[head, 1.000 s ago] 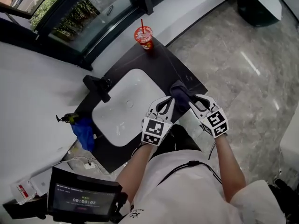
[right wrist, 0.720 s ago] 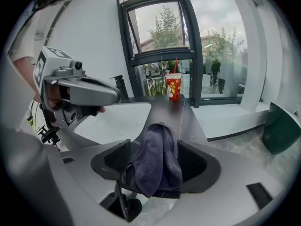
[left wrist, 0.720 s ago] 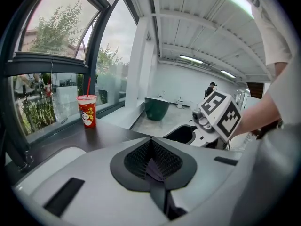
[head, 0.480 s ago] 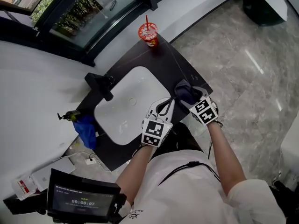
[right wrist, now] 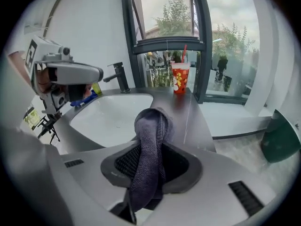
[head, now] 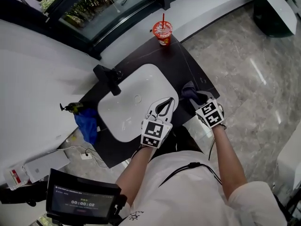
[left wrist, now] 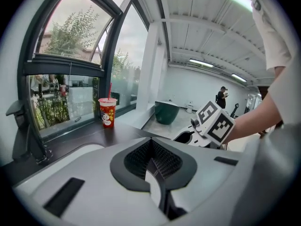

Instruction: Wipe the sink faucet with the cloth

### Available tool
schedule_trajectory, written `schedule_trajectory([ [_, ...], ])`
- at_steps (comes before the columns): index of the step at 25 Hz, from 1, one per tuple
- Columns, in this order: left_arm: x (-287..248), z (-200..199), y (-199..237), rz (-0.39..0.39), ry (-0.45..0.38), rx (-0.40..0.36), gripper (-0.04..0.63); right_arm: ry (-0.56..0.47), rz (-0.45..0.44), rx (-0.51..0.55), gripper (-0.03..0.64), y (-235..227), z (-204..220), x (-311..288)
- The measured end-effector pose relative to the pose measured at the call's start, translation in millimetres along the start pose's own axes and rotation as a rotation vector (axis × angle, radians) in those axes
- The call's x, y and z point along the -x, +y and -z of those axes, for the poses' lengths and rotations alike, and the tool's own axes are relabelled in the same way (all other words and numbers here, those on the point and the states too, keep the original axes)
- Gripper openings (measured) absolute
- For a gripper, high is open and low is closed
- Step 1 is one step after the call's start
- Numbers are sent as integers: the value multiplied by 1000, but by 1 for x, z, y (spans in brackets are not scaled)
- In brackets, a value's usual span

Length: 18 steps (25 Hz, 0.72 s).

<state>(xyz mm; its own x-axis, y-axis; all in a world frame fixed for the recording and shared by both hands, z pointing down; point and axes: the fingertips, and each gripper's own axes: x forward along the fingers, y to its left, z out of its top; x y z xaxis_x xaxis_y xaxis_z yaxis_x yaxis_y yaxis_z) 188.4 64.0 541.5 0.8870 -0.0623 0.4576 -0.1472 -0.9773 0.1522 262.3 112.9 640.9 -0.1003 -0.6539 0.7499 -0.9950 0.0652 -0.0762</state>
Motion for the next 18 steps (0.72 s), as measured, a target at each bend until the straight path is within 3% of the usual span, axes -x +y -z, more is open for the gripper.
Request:
schedule_trajectory([
  [3,18,-9,12,-43,-29,11,-6,-71,-12,29,121,9,-34,13],
  [8,65,-35,44,-186,-124,34,-6,-229,-104,98,121,35,-105,27],
  [14,142,-50,83,-382,-223,65,-6,-529,-408,42,121,98,-200,64],
  [18,186,-42,101,-493,-245,91,-6,-592,-550,82,121,136,-240,69],
])
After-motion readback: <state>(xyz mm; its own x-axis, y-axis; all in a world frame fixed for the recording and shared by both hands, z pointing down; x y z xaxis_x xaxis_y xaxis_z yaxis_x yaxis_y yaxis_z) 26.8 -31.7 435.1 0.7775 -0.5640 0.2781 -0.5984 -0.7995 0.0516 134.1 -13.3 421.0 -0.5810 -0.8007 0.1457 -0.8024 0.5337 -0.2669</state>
